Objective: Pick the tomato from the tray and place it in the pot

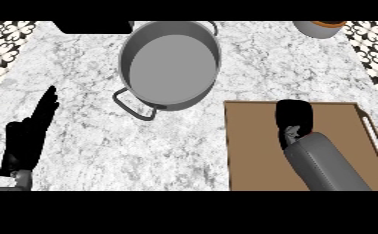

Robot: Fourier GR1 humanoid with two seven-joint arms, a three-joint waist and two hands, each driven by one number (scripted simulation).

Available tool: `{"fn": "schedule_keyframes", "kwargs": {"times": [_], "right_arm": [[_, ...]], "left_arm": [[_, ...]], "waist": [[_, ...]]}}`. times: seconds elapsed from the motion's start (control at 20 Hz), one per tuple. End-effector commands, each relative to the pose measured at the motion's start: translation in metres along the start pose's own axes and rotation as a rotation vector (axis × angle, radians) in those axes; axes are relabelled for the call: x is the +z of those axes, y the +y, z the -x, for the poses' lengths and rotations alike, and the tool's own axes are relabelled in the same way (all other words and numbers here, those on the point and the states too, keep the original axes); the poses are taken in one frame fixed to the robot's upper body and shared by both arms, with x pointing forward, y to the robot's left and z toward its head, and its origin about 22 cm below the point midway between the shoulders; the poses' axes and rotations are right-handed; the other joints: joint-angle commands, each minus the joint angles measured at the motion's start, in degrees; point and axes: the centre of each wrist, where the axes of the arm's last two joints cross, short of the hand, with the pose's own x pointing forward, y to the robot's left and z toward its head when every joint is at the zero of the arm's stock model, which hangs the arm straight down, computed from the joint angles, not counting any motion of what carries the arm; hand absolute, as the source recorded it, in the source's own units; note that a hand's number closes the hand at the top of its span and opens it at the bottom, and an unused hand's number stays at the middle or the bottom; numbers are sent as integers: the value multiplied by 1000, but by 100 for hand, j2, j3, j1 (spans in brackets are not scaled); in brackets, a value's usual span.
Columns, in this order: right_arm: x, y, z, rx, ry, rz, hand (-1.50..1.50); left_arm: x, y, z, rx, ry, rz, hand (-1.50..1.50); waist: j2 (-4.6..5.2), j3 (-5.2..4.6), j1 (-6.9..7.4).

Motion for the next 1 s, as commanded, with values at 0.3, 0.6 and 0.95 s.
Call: {"fn": "schedule_keyframes", "kwargs": {"times": [0.3,0.6,0.95], "right_arm": [[4,10,-1,14,-4,14,150],[84,-44,-102,-270,-379,111,150],[122,-96,-124,-402,-378,316,150]], "left_arm": [[0,10,-1,-16,-4,-20,0],[-8,-19,-18,-21,-78,95,0],[-15,-37,-35,-22,-116,171,0]], "waist": [[-2,3,-3],[165,43,749],[148,2,1121]]}}
